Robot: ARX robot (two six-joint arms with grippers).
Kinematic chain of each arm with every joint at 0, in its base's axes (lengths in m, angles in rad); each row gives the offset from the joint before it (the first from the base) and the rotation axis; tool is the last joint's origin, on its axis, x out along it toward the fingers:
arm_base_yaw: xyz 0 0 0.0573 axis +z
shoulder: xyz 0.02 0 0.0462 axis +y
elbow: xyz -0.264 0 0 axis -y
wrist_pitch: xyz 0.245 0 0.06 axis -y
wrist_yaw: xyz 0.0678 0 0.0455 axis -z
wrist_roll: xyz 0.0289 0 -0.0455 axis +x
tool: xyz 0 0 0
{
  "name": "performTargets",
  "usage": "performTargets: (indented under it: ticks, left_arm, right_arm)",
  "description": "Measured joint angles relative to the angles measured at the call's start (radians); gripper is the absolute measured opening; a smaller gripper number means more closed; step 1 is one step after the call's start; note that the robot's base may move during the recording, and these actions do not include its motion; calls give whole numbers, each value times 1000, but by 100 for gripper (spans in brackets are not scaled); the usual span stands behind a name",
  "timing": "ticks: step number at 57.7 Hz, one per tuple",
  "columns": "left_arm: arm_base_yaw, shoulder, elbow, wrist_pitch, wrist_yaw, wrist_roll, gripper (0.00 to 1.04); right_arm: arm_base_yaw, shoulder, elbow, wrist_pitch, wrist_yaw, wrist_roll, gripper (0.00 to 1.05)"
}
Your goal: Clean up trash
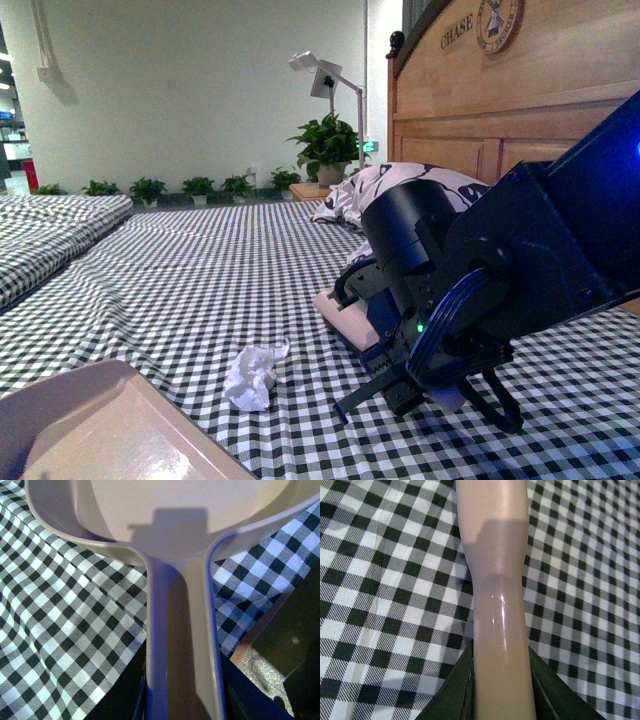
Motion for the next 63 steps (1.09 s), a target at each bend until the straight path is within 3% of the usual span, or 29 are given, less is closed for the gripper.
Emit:
performTargets:
  ticks: [9, 17, 31, 35, 52, 63]
  left_arm:
    - [0, 0, 0, 0, 0, 0, 27]
    - [0, 0, 0, 0, 0, 0, 27]
    - [0, 0, 0, 0, 0, 0, 27]
    - [0, 0, 0, 0, 0, 0, 27]
    - [0, 0, 0, 0, 0, 0, 27]
    - [0, 0, 0, 0, 0, 0, 27]
  right_arm:
    - [13, 35, 24, -27, -19, 14, 21]
    - [29, 24, 13, -67, -132, 41, 21]
    - [18, -141, -122, -224, -665, -16, 20]
    - [1, -179, -130, -260, -750, -41, 20]
    - [-131, -264, -135, -278, -749, -86, 20]
    - [-174, -308, -180, -157, -720, -48, 20]
